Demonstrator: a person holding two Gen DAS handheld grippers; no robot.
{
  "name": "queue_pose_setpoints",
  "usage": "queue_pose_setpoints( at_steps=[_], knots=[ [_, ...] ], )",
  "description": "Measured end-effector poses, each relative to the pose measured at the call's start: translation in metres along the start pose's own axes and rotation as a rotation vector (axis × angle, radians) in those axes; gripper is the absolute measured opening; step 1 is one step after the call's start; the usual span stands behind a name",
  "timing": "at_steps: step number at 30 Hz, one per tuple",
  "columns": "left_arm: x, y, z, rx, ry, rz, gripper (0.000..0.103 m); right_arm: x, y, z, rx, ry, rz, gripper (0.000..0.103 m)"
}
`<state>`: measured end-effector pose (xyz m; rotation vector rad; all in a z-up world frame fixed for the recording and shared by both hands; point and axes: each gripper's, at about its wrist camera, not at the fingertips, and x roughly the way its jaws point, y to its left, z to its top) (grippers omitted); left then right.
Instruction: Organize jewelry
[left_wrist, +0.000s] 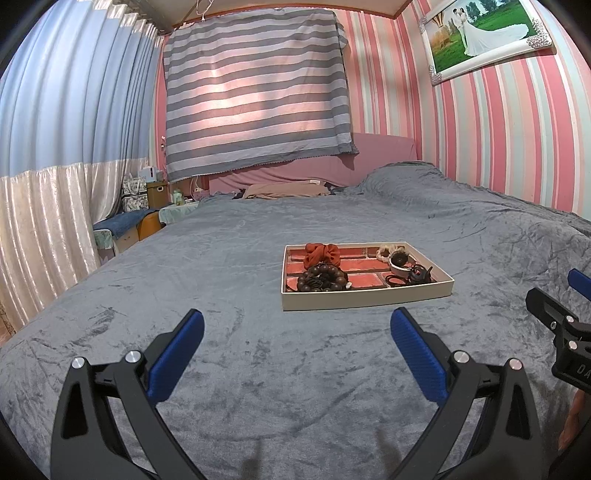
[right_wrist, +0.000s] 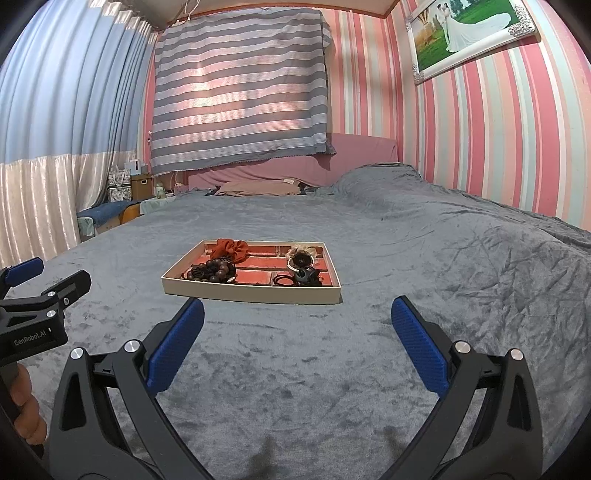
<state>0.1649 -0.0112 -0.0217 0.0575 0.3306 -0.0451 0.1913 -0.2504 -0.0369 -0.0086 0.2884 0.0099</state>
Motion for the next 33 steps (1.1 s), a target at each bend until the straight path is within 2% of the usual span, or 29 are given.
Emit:
queue_pose_setpoints(
  at_steps=[33],
  knots=[
    [0.0, 0.0017, 0.0002, -0.002, 0.002, -0.001, 0.099, -0.0007, -0.0028, -0.0024, -0.001, 0.003, -0.002, 0.099]
  ],
)
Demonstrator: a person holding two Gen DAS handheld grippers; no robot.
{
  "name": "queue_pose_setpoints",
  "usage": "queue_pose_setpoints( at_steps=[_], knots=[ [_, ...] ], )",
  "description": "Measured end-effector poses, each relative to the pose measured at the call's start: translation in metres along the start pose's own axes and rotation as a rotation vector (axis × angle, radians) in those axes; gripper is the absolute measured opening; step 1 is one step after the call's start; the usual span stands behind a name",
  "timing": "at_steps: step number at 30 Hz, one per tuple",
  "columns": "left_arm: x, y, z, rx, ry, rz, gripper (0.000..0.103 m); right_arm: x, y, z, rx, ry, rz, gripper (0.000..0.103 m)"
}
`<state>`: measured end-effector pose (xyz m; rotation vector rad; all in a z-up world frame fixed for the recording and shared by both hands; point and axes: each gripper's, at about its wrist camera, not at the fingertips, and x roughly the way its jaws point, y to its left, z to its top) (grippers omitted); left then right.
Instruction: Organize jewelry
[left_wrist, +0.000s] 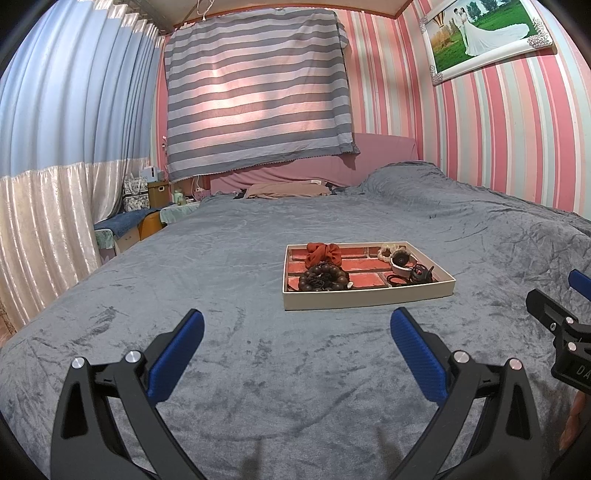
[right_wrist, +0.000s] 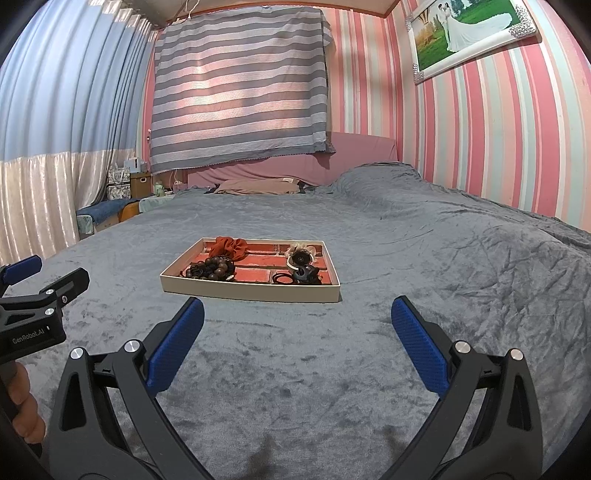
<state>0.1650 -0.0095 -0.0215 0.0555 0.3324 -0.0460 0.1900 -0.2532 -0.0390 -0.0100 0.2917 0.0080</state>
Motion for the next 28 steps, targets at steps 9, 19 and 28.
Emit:
queue_pose_setpoints(
  at_steps=[9, 19, 28],
  knots=[
    [0.0002, 0.0002, -0.0001, -0.002, 0.002, -0.001, 0.099, -0.0005, -0.0007, -0.0006, -0.002, 0.0, 0.0, 0.099],
    [0.0001, 0.002, -0.0005, -0.003, 0.004, -0.001, 0.099, -0.0004, 0.0, -0.0002, -0.002, 0.001, 0.001, 0.099],
    [0.0014, 0.0075, -0.0022, -0.015, 0.018, -0.003, 0.099, -0.0002, 0.0006, 0.0002, -0.001, 0.004, 0.0, 0.099]
  ],
)
